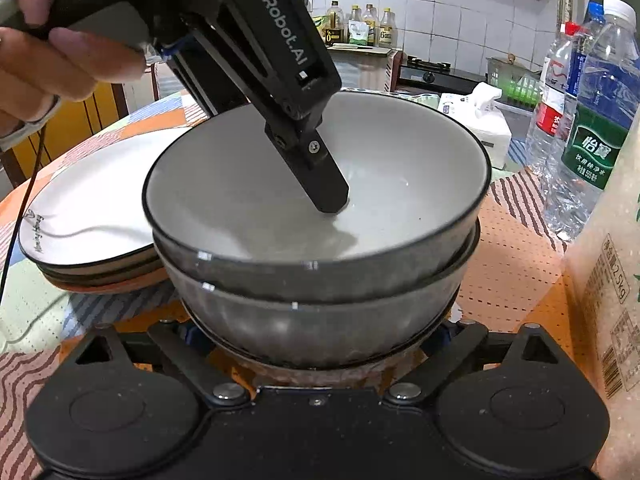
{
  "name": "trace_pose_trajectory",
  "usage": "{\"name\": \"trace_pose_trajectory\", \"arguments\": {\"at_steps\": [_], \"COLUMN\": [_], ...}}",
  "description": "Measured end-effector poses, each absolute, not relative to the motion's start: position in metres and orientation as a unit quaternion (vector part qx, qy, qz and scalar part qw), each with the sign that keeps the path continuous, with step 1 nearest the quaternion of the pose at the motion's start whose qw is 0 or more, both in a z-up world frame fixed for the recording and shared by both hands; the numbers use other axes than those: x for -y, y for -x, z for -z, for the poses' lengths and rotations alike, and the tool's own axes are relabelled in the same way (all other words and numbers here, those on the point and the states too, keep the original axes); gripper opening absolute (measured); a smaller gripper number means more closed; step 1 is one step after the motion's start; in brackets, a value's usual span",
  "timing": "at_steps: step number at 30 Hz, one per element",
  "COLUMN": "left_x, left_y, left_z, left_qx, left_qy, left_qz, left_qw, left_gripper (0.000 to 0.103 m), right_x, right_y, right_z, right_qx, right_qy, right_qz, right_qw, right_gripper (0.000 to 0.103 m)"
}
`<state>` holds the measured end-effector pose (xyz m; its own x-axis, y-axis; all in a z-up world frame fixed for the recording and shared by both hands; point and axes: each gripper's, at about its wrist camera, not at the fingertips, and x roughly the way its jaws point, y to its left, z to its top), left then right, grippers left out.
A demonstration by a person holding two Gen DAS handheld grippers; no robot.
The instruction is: Organize plates and bowls
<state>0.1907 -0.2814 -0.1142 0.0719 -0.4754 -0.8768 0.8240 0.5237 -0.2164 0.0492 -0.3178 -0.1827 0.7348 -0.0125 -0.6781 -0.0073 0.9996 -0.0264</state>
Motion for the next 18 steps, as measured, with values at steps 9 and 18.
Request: {"name": "trace_pose_trajectory", "arguments": {"at_steps": [9,18], "left_x": [0.258,0.208], "left_y": [-0.182,-0.181], "left_z": [0.084,0.051], "left_qx": [-0.503,-0.480], "left_qy": [-0.163,-0.131], "left_qz": [0.460,0.449], "left_qw": [0.714,0.743], "left_gripper": [0.032,0.032], "right_x": [0.307,0.283], "right_y": [-0.037,-0.037], "right_z": [0.158,0.126], "right_qx": [-0.340,-0.310], "right_qy": [0.014,0.032], "right_qz": [-0.007,-0.027], "right_qw": [0.940,0.950], "right_gripper": [0.097,0.097]}}
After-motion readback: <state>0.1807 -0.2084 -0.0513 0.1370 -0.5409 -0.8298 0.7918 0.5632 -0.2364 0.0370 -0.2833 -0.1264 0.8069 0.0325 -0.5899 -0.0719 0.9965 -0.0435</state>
